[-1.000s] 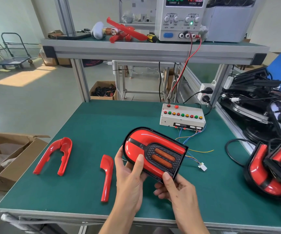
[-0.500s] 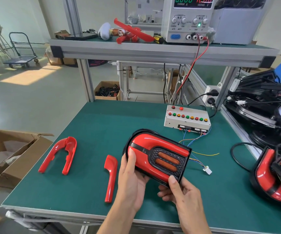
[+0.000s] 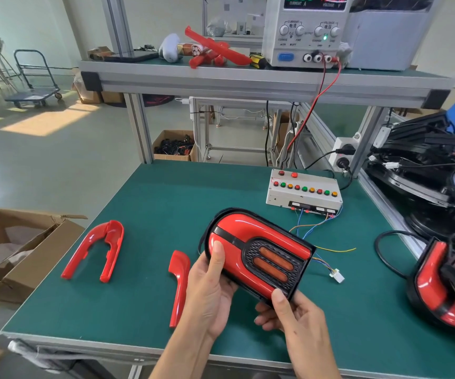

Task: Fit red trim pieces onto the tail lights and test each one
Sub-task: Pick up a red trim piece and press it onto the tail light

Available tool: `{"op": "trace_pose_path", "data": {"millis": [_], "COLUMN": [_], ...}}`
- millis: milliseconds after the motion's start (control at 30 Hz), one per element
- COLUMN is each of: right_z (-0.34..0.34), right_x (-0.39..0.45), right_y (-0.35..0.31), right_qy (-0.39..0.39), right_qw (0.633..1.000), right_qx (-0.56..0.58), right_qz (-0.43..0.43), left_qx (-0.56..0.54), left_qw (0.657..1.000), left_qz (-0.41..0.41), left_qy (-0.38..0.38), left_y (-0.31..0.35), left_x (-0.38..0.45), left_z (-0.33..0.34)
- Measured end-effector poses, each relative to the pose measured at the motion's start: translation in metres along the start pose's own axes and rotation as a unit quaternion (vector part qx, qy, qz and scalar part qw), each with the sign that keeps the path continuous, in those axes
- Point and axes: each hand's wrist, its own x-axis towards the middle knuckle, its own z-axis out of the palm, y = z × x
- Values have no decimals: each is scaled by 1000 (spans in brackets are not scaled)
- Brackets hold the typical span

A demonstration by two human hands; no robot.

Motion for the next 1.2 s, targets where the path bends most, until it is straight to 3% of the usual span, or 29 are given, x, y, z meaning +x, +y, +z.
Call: {"op": "trace_pose_path", "data": {"millis": [367, 533, 700, 767, 833, 900, 933, 1067, 1133, 1200], "right_z": [-2, 1, 4, 4, 2, -1, -3, 1, 6, 12], "right_x": [0, 1, -1, -2, -2, -1, 0, 21, 42, 61], "right_y": [-1, -4, -6, -6, -8, -18, -26, -71, -93, -109], "right_qy": [-11, -8, -8, 34, 151, 260, 275, 164, 56, -65], "right_qw": [1000, 1000, 999, 997, 983, 953, 936, 879, 887, 902], "right_qx": [-4, 1, -25, -66, -96, -153, -198, -360, -394, -404], "right_qz": [12, 23, 40, 38, 29, -37, -92, -267, -234, -135], "left_qx": [5, -16, -1, 25, 45, 65, 72, 163, 214, 251], "left_qw": [1000, 998, 999, 998, 996, 994, 994, 984, 973, 962], "left_qz": [-5, -47, 4, 19, 29, 35, 40, 76, 91, 102], "left_qy": [-27, -23, 53, 58, 74, 82, 77, 20, -12, -41], "left_y": [4, 2, -5, -7, -6, -5, -5, -12, -14, -11], "left_x": [1, 0, 3, 6, 7, 7, 7, 3, 0, -4], "left_z": [1, 8, 18, 15, 11, 6, 5, 1, 3, 8]}}
